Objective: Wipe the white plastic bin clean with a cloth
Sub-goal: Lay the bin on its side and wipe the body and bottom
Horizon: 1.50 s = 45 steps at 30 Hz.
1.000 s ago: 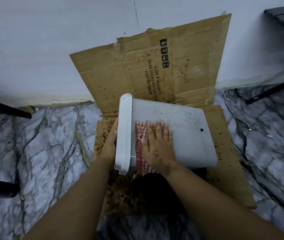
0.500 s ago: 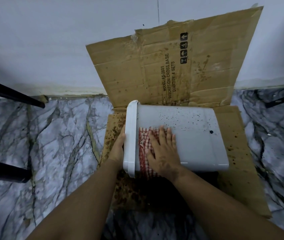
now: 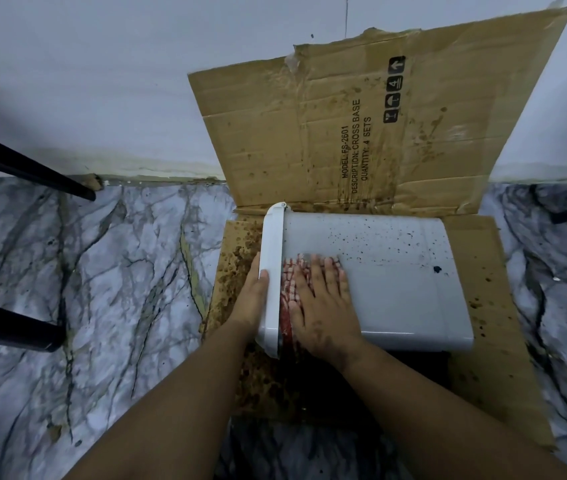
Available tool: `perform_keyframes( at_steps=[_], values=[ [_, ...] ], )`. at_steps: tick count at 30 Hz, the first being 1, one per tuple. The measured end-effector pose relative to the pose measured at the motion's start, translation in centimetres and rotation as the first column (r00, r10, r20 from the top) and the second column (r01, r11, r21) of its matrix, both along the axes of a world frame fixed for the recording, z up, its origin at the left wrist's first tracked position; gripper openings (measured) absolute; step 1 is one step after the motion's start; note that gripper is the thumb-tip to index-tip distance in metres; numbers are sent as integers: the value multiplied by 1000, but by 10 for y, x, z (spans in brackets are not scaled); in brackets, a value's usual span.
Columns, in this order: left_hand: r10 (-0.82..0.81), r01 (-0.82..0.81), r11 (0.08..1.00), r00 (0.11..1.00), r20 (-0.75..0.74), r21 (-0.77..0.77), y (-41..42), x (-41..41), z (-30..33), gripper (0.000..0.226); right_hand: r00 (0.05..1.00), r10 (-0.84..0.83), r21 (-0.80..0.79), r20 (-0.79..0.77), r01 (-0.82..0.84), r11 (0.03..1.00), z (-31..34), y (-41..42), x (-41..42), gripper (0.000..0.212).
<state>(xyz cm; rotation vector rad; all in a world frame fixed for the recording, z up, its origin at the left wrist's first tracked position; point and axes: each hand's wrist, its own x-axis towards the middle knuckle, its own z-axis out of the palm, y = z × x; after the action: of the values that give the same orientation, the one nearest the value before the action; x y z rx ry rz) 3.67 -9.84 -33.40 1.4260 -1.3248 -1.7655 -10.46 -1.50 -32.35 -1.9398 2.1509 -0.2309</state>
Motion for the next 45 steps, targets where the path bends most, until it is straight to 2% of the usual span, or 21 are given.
perform_keyframes(
  at_steps=[6, 9, 11, 16, 22, 25, 33, 40, 43, 45],
  values=[
    [10, -5, 998, 997, 83, -63, -3, 0, 0, 49, 994, -103, 20, -25, 103, 994, 1, -93, -26, 69],
    [31, -26, 998, 996, 79, -60, -4, 3, -7, 48, 984, -175, 102, -23, 177, 979, 10, -140, -44, 69],
    [41, -39, 999, 997, 70, -36, -4, 3, -8, 47, 990, -142, 121, -19, 144, 982, 11, -148, -47, 67],
    [61, -59, 998, 994, 92, -30, -5, 1, -6, 46, 999, 5, 7, -38, -5, 1000, 2, -92, -30, 63],
    [67, -65, 998, 995, 77, -19, -4, 2, -8, 45, 998, 49, 51, -42, -47, 998, -1, 2, -6, 65],
    [73, -72, 997, 996, 58, -14, -5, 2, -11, 44, 1000, 10, 44, -29, -8, 999, 1, -9, -6, 66],
    [84, -84, 996, 995, 61, -11, -5, 2, -6, 45, 998, -59, 42, -34, 60, 997, 2, -113, -40, 64],
    [101, -98, 994, 992, 78, -41, 0, 2, 3, 46, 998, -35, 3, -52, 36, 999, -3, -51, -65, 65],
    [155, -139, 978, 984, 92, -152, -2, 3, 7, 47, 991, -106, 8, -81, 107, 994, -6, -14, -98, 66],
    [91, -74, 981, 992, 90, -177, -6, 0, 10, 50, 979, -183, 21, -88, 185, 982, -8, -6, -123, 67]
  ],
)
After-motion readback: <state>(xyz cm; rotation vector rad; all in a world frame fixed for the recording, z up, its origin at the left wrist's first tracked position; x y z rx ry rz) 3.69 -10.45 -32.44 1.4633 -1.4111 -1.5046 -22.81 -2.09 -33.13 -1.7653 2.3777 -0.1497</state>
